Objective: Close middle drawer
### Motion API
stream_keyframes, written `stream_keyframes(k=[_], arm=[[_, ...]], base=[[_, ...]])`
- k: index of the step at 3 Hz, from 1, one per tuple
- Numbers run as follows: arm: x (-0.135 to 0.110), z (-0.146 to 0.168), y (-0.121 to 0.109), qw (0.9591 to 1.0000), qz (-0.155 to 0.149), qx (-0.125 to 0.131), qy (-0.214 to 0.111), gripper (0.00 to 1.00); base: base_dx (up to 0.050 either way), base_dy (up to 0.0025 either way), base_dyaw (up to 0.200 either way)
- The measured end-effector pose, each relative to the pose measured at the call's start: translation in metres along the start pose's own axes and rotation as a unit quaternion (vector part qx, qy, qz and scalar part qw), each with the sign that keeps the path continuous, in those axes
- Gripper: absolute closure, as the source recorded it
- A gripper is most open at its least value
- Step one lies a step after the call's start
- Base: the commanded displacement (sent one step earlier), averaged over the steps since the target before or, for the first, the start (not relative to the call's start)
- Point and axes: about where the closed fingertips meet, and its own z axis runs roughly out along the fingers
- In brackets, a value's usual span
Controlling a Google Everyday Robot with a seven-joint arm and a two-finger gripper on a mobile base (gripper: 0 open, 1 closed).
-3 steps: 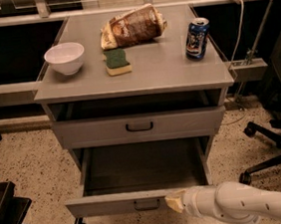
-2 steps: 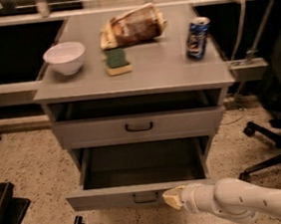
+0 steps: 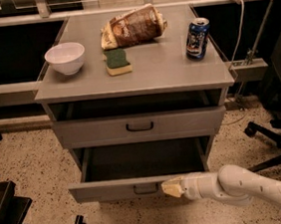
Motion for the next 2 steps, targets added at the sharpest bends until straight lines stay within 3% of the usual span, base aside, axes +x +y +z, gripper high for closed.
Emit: stream_keyframes(k=[1,2], arm=[[-0.029,0.009,-0.025,0.9994,0.005,-0.014,-0.031,1.0],[-0.056,0.012,-0.041,0.9984,0.007,0.001,-0.056,1.0]], base=[[0.0,0.0,0.0],[0.0,0.0,0.0]])
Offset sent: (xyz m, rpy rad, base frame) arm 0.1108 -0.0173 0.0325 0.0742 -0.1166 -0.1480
